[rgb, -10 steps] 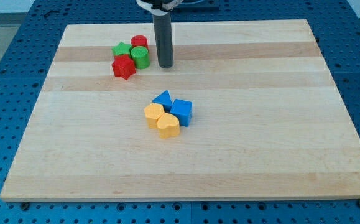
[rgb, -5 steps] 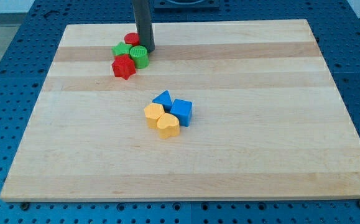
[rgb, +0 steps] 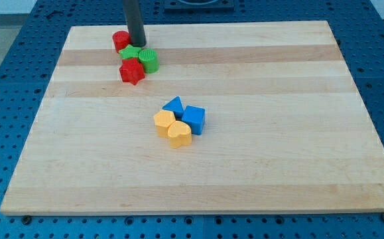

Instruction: Slide red circle to the top left

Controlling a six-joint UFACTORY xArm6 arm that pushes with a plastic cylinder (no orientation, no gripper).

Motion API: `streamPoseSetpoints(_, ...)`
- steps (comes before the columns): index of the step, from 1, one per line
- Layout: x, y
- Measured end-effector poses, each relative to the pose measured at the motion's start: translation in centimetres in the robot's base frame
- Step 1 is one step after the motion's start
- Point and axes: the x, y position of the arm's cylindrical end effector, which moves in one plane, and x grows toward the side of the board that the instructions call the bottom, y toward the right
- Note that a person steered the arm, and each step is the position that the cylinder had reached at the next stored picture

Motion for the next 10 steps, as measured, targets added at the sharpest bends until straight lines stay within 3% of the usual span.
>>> streamPoseSetpoints(6,2.1,-2.4)
streamPoseSetpoints(10,2.1,-9.0)
